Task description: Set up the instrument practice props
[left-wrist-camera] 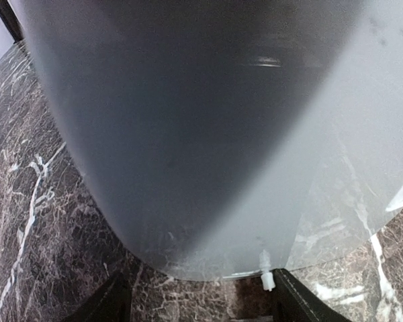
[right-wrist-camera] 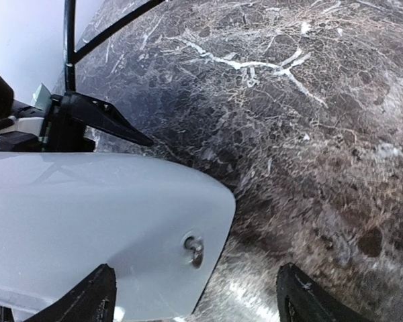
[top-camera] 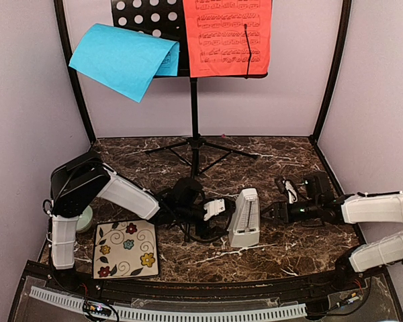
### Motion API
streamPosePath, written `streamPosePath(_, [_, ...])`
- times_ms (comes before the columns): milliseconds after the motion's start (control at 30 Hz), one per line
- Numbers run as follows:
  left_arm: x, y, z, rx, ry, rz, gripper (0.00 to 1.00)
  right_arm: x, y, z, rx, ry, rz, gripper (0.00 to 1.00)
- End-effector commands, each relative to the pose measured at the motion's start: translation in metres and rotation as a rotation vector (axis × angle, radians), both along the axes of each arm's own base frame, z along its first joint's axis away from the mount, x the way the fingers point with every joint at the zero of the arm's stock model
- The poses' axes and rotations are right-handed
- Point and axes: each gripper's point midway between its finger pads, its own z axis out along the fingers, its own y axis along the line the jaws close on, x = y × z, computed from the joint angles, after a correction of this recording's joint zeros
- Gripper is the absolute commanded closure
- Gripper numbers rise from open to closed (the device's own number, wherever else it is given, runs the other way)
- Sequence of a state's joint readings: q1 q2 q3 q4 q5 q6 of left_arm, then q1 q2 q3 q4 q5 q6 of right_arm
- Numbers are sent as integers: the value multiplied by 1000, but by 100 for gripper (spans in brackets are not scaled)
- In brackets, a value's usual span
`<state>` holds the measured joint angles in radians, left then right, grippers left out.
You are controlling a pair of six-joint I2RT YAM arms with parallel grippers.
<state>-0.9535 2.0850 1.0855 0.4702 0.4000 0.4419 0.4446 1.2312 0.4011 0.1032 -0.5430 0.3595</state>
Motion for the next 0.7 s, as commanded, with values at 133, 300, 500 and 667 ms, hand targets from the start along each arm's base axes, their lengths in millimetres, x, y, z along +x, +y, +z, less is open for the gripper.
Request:
streamPosePath(133, [6,-11,20,-69,-29,7,27,-24,-4,34,68,-75,-8,10])
streamPosePath(300, [7,-12,21,-70,-32,6,26,-10,-3,107,158,-224,-64,9])
streamPosePath(500, [8,-14,23,-69,-41,-4,25,-2,10,158,214,-269,-70,9])
streamPosePath(667, [7,-15,24,-66,-40,-8,23,-1,32,159,190,-238,-41,12])
